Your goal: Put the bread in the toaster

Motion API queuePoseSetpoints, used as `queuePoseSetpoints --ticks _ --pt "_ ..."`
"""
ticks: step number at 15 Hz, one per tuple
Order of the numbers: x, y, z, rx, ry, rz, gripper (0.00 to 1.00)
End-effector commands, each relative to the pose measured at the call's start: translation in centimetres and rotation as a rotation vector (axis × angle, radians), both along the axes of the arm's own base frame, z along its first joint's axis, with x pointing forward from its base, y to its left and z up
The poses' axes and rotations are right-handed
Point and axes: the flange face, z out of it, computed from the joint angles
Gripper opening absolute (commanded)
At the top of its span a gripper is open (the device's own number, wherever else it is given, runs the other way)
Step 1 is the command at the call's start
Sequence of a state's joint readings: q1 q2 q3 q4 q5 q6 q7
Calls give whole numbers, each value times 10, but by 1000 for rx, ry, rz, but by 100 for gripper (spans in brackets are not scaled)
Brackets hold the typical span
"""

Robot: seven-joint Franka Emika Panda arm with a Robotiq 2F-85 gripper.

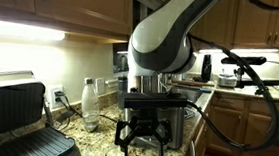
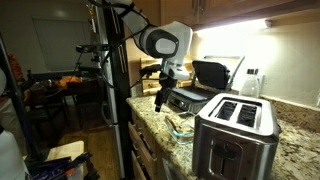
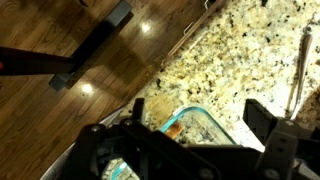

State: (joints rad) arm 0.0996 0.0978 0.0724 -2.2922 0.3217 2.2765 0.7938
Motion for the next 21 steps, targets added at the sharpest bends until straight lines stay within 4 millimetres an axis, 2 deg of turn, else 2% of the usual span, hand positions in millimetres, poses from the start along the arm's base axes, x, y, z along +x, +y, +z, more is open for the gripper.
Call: queuePoseSetpoints --ticks 1,9,21 --pt "4 -12 -3 -5 -9 -61 100" --pt "12 -36 -6 -26 -11 -139 100" --pt "21 -33 -33 -40 37 -225 100"
